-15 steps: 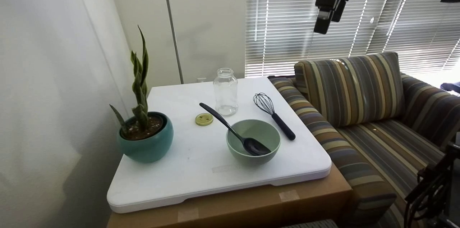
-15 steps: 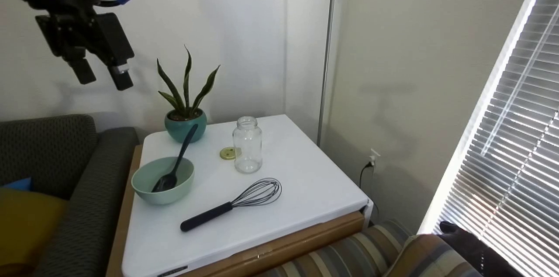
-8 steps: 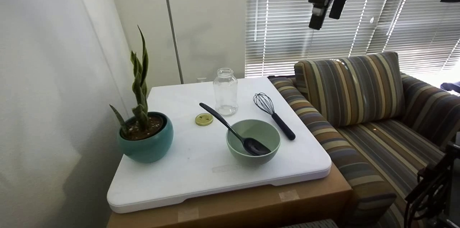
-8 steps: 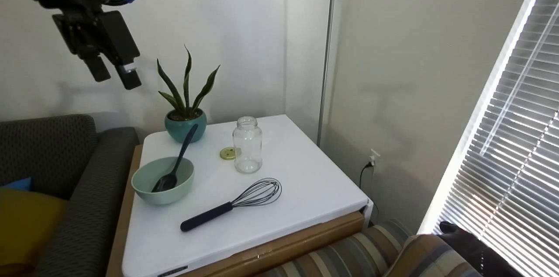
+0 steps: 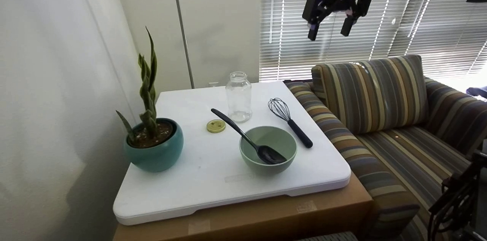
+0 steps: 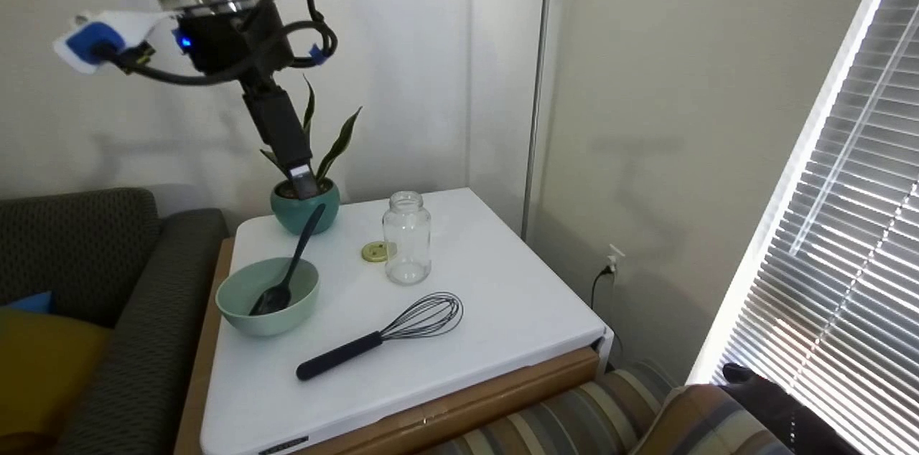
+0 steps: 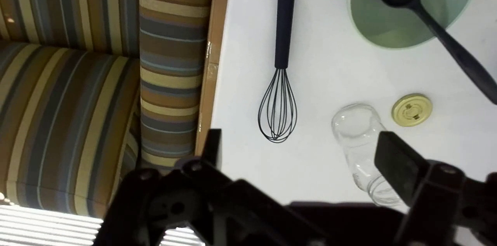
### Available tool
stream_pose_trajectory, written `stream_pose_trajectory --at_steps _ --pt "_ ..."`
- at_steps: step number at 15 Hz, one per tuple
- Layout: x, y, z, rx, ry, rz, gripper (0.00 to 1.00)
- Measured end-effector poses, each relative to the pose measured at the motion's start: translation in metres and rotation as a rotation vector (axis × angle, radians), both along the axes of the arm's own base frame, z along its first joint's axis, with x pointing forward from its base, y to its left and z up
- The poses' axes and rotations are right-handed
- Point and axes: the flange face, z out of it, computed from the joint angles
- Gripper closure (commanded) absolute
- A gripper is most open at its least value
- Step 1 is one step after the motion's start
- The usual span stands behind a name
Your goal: Move the whisker away from the green bowl
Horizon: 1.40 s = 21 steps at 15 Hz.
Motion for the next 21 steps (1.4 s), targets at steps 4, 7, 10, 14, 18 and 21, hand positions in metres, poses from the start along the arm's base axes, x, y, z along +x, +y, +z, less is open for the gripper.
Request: stream_pose_trajectory --at_steps 4,7,10,14,18,21 --pt "0.013 -0.018 -0.056 0.033 0.034 -0.087 0.0" --pt "0.015 -0.023 -0.1 0.077 0.075 -0.122 0.0" --pt "0.016 -0.02 -0.124 0.109 0.108 -0.118 0.0" --pt "0.017 -0.016 -0.113 0.11 0.082 -0.072 0.0" --pt "0.02 -0.014 -0.11 0.12 0.03 -0.001 0.0" --pt "0.019 -0.028 -0.128 0.136 0.051 -0.022 0.0"
